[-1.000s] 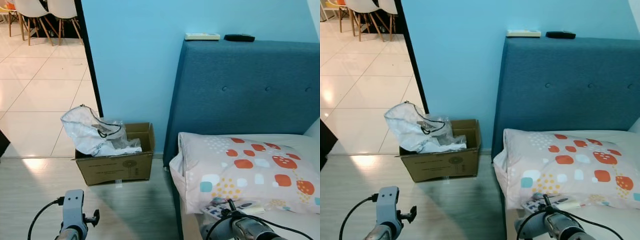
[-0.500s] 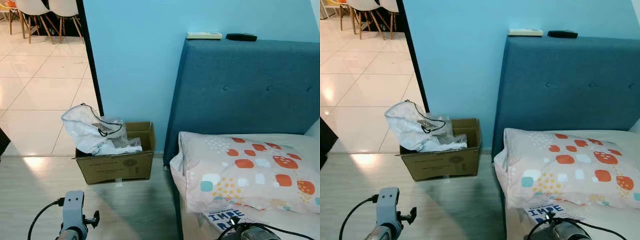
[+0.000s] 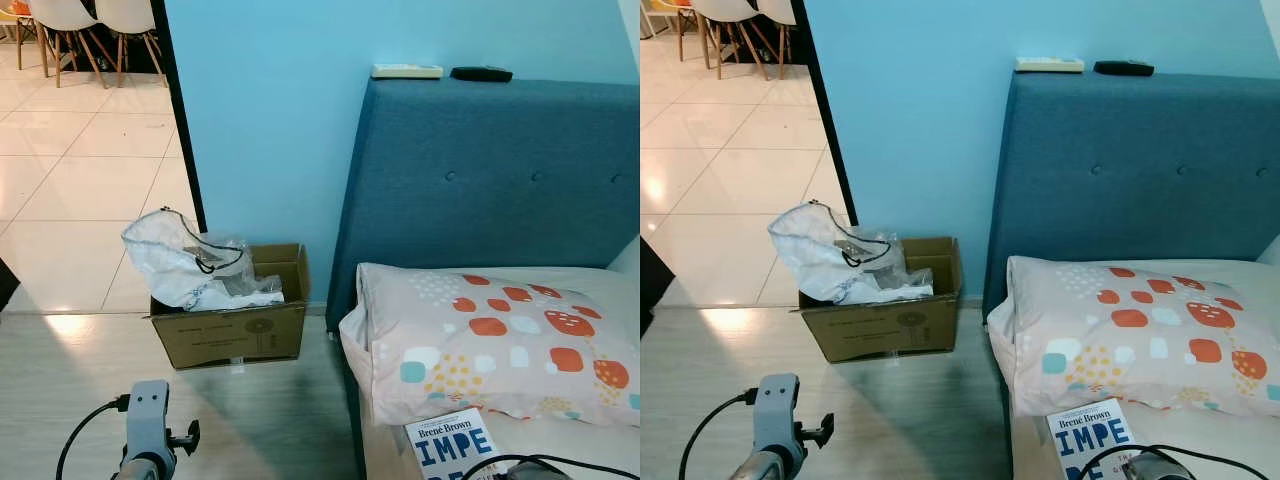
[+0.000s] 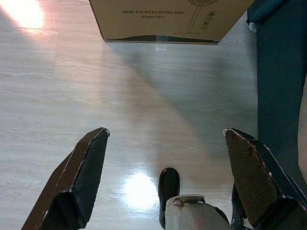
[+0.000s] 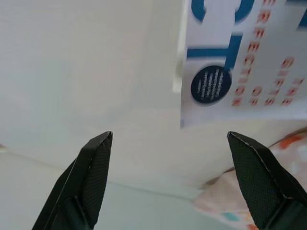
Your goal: Clean up the room
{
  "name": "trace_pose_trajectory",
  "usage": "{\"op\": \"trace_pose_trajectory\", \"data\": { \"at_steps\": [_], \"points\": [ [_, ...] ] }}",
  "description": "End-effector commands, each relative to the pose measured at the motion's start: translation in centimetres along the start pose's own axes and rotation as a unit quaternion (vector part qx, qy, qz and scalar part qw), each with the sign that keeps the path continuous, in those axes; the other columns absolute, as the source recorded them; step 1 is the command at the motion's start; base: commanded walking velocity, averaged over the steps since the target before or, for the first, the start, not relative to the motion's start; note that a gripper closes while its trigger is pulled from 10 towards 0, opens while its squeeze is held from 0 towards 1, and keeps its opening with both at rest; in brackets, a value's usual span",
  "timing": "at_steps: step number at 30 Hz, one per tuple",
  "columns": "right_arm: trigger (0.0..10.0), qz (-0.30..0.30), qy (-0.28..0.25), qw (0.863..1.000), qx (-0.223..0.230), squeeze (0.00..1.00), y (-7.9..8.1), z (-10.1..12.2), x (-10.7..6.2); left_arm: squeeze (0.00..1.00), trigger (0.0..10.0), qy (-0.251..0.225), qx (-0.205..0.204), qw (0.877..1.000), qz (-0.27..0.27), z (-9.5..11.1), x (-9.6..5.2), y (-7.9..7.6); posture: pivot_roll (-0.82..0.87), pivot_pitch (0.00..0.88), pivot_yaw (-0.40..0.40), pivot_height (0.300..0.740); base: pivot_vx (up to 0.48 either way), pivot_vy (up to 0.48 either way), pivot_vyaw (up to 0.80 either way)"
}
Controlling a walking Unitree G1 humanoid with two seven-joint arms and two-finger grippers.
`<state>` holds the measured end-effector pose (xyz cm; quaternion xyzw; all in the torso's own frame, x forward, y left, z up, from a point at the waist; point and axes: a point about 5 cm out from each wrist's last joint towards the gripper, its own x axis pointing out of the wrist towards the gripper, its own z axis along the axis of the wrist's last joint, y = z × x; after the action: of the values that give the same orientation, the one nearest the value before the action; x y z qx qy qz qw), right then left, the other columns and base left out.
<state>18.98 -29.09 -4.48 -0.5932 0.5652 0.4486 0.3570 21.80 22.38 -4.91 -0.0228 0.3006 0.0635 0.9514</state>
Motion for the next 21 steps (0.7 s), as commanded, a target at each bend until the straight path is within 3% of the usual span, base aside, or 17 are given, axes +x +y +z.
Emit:
{"op": "trace_pose_trajectory", "data": {
  "at_steps": [1,2,4,5,6,8,9,10,11,12,13,14,15,17,18,19,21],
  "points": [
    [10.0,-0.012,-0.025,0.999,0.041,0.96,-1.2,-0.2,-0.8,0.0,10.0,0.006,0.001,1.0,-0.002,-0.3,-0.1,-0.2,0.01,0.085,-0.064,0.74,0.0,0.0,0.0],
    [10.0,-0.012,-0.025,0.999,0.041,0.96,-1.2,-0.2,-0.8,0.0,10.0,0.006,0.001,1.0,-0.002,-0.3,-0.1,-0.2,0.01,0.085,-0.064,0.74,0.0,0.0,0.0],
    [10.0,-0.057,-0.076,0.99,0.109,0.76,-3.1,0.6,-1.7,0.0,10.0,0.005,-0.001,1.0,0.001,-0.1,0.0,0.0,0.01,0.078,-0.065,0.74,0.0,0.0,0.0],
    [10.0,-0.057,-0.076,0.99,0.109,0.76,-3.1,0.6,-1.7,0.0,10.0,0.005,-0.001,1.0,0.001,-0.1,0.0,0.0,0.01,0.078,-0.065,0.74,0.0,0.0,0.0],
    [10.0,-0.095,-0.128,0.972,0.173,0.19,-4.7,1.7,-2.7,0.0,10.0,0.003,-0.006,1.0,0.006,0.1,0.1,0.1,0.01,0.065,-0.063,0.74,0.0,0.0,0.0],
    [10.0,-0.095,-0.128,0.972,0.173,0.19,-4.7,1.7,-2.7,0.0,10.0,0.003,-0.006,1.0,0.006,0.1,0.1,0.1,0.01,0.065,-0.063,0.74,0.0,0.0,0.0],
    [10.0,-0.139,-0.207,0.933,0.26,0.0,-6.7,3.0,-4.1,0.0,10.0,0.001,-0.014,1.0,0.012,0.4,0.2,0.3,0.01,0.058,-0.062,0.74,0.0,0.0,0.0],
    [10.0,-0.172,-0.289,0.88,0.335,0.0,-8.6,4.3,-5.6,0.0,10.0,-0.003,-0.022,1.0,0.018,0.8,0.4,0.5,0.01,0.041,-0.064,0.74,0.0,0.0,0.0],
    [10.0,-0.193,-0.373,0.809,0.411,0.0,-10.3,5.4,-7.3,0.0,10.0,-0.006,-0.028,0.999,0.026,1.3,0.6,0.7,0.02,0.029,-0.068,0.74,0.0,0.0,0.0],
    [10.0,-0.193,-0.373,0.809,0.411,0.0,-10.3,5.4,-7.3,0.0,10.0,-0.006,-0.028,0.999,0.026,1.3,0.6,0.7,0.02,0.029,-0.068,0.74,0.0,0.0,0.0],
    [10.0,-0.198,-0.445,0.738,0.467,0.0,-11.5,6.4,-8.7,0.0,10.0,-0.007,-0.03,0.999,0.036,1.7,0.7,0.9,0.02,0.02,-0.067,0.74,0.0,0.0,0.0],
    [10.0,-0.198,-0.445,0.738,0.467,0.0,-11.5,6.4,-8.7,0.0,10.0,-0.007,-0.03,0.999,0.036,1.7,0.7,0.9,0.02,0.02,-0.067,0.74,0.0,0.0,0.0],
    [10.0,-0.189,-0.501,0.676,0.507,0.0,-12.0,7.4,-9.5,0.0,10.0,-0.01,-0.037,0.998,0.042,2.2,0.9,1.1,0.01,0.012,-0.068,0.74,0.0,0.0,0.0],
    [10.0,-0.189,-0.501,0.676,0.507,0.0,-12.0,7.4,-9.5,0.0,10.0,-0.01,-0.037,0.998,0.042,2.2,0.9,1.1,0.01,0.012,-0.068,0.74,0.0,0.0,0.0],
    [10.0,-0.179,-0.531,0.638,0.528,0.0,-12.3,7.9,-9.9,0.0,10.0,-0.012,-0.042,0.998,0.046,2.5,1.0,1.1,0.01,0.009,-0.067,0.74,0.0,0.0,0.0],
    [10.0,-0.155,-0.539,0.61,0.56,0.0,-11.8,8.9,-9.4,0.0,10.0,-0.014,-0.047,0.998,0.047,3.0,1.2,1.1,0.0,0.0,-0.067,0.74,0.0,0.0,0.0],
    [10.0,-0.155,-0.539,0.61,0.56,0.0,-11.8,8.9,-9.4,0.0,10.0,-0.014,-0.047,0.998,0.047,3.0,1.2,1.1,0.0,0.0,-0.067,0.74,0.0,0.0,0.0]
  ]
}}
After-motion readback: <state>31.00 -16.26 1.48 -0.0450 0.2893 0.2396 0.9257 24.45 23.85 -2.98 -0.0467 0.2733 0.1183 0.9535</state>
